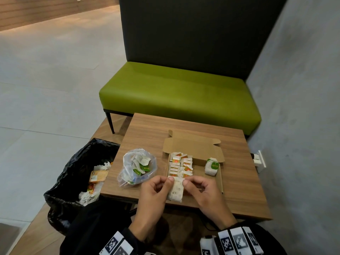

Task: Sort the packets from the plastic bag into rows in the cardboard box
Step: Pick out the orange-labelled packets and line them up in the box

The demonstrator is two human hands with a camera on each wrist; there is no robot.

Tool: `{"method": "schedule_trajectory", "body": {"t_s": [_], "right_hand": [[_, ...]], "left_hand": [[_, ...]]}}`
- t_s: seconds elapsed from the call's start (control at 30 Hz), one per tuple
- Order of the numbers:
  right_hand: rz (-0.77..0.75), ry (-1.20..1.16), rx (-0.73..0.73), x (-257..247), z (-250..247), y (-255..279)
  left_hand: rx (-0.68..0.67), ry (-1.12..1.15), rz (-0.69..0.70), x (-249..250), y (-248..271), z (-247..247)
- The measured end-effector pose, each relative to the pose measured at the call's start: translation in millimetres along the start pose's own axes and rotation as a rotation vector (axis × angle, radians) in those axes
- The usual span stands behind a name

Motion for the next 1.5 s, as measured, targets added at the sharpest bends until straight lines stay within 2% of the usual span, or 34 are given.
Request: {"method": "schedule_trajectory", "body": {"t_s": [0.3,0.53,0.63,0.83,0.93,1.03,1.13,1.23,1.37,1.5], "right_hand": [[-0.039,-0.076,0.086,7.9,8.6,-2.8],[-0.021,-0.3,0.047,6.6,11.3,-2.9],[0.005,-0.424,0.002,8.1,9.8,-1.9],[-0.088,-0.276,0.046,11.8,11.2,-9.2],[-0.046,-0.24,0.053,16.0,10.8,-12.7],[0.018,-0.262,-0.009,19.5,12.4,-12.2],[0.061,-0.3,0.024,20.5,11.7,-12.5],[0.064,-0.287,0.102,20.5,6.6,-16.9],[0.091,-0.236,0.102,22.8,1.8,-25.6],[0.129,-0.187,0.084,23.1,-2.7,-37.1]], "left_hand": [[0.03,-0.07,0.064,1.5,-1.2,3.1],[0.05,-0.046,0.083,-1.6,-2.9,4.8],[0.039,0.0,0.045,-4.4,-4.8,5.5],[-0.063,0.07,-0.046,-8.0,-5.5,5.9],[-0.09,0.114,-0.133,-14.5,-6.9,6.1],[-0.039,0.109,-0.185,-21.0,-8.6,5.1],[0.012,0.037,-0.129,-18.3,-9.2,2.8],[-0.09,0.017,-0.036,-10.6,-8.7,0.5],[-0.149,-0.211,0.038,-10.7,-18.6,-5.6],[-0.042,-0.27,0.083,-10.9,-33.8,-8.7]]}}
Point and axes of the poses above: each hand's wrist, its own y-axis away from the middle knuckle, its own z-axis out of the palm, x = y × z, the point moved 1 cm from there along -y, towards the middle knuckle, and after that the axes turned 5 degrees about -x, right-handed, at the moved point
